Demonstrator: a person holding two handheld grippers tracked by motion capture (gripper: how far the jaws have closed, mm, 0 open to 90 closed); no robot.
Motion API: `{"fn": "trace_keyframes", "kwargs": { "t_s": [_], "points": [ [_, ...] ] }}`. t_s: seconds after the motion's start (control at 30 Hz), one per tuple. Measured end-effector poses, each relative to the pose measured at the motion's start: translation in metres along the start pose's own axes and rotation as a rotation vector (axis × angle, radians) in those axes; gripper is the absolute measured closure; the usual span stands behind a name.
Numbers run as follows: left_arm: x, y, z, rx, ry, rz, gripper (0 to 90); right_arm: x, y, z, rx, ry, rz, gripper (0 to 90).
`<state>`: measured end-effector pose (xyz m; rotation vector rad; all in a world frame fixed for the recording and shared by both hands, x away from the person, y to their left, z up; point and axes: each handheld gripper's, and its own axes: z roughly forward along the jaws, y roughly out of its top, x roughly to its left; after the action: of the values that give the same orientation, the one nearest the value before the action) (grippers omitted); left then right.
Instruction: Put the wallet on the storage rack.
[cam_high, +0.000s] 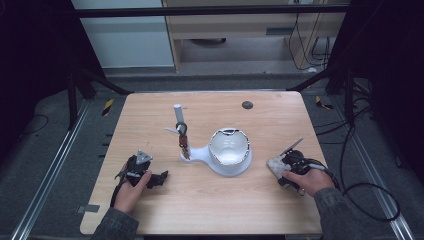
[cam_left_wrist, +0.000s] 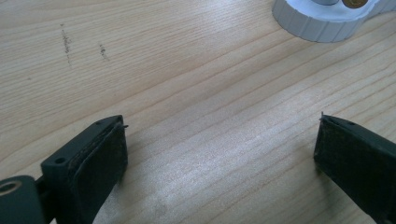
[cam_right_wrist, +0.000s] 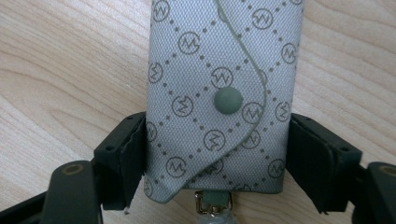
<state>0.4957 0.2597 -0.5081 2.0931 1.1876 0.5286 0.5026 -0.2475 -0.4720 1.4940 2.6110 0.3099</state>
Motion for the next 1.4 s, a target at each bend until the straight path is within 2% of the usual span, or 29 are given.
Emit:
{"fn": "trace_keyframes", "kwargs": {
  "t_s": [0.1, 0.2, 0.4, 0.8, 0.9, 1.0, 1.4],
  "points": [
    [0.0, 0.0, 0.0, 0.0, 0.0, 0.0, 2.3, 0.001, 0.0, -0.001, -0.002, -0.009, 0.004, 27.2],
    [0.0, 0.0, 0.0, 0.0, 0.0, 0.0, 2.3, 0.001, 0.0, -0.002, -0.006, -0.015, -0.023, 28.2],
    [0.0, 0.0, 0.0, 0.0, 0.0, 0.002, 2.3, 0.003, 0.0, -0.008, -0.018, -0.019, -0.043, 28.8],
    [0.0, 0.0, 0.0, -0.001, -0.001, 0.001, 2.2, 0.017, 0.003, -0.043, -0.063, -0.079, -0.15, 28.9],
    [0.0, 0.0, 0.0, 0.0, -0.002, 0.001, 2.1, 0.02, 0.004, -0.049, -0.068, -0.087, -0.164, 28.9],
    [0.0, 0.0, 0.0, -0.001, -0.002, 0.001, 2.1, 0.025, 0.007, -0.058, -0.078, -0.103, -0.205, 29.0],
    [0.0, 0.0, 0.0, 0.001, -0.003, 0.004, 1.6, 0.04, 0.019, -0.082, -0.102, -0.133, -0.279, 29.2]
  ]
}}
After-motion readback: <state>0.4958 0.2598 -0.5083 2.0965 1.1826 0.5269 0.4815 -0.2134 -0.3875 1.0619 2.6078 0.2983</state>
